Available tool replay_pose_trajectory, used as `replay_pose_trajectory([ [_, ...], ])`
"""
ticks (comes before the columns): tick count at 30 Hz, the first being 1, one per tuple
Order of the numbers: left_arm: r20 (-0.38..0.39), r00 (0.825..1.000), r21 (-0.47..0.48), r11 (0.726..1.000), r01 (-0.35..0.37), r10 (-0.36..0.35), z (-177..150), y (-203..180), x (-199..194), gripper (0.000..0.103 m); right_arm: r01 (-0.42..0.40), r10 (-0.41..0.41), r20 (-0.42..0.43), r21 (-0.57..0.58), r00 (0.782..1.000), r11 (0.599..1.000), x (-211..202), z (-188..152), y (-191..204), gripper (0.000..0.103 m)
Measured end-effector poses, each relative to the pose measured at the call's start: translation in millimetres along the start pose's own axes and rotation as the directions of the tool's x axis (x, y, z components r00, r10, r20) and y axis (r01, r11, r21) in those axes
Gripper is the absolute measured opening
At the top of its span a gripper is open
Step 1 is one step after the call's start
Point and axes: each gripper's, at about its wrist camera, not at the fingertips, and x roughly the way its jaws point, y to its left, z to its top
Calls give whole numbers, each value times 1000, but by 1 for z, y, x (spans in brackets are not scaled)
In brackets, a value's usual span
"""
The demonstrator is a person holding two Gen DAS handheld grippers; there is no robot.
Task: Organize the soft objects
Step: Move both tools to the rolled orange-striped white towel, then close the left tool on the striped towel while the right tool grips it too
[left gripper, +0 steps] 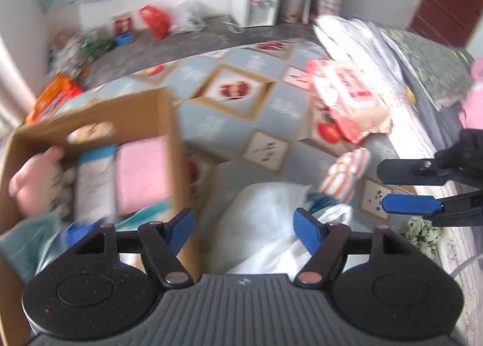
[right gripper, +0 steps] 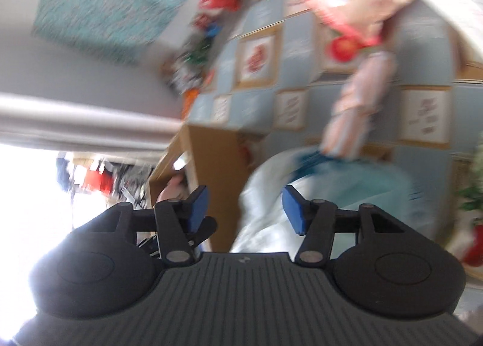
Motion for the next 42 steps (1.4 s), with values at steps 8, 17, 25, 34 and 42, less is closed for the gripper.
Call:
replay_pose_trajectory([
  [8,-73,996,193,979,69,-55,32,-73,62,67,15,-14,-6,202,1000,979,41,54,-68,55],
  [17,-186,975,166,974,154,-122,59,-87,119,52,51,-29,-76,307,997,950,91,101,-109,57],
  [25,-284,935,140,955,260,-213,57,-91,143,54,38,5,-125,333,992,942,117,114,-122,59],
  [34,-307,910,75,946,315,-278,56,-89,146,43,10,30,-118,326,993,945,114,113,-142,31],
  [42,-249,915,78,935,347,-319,64,-82,108,43,-114,133,-52,277,990,954,84,103,-119,29],
])
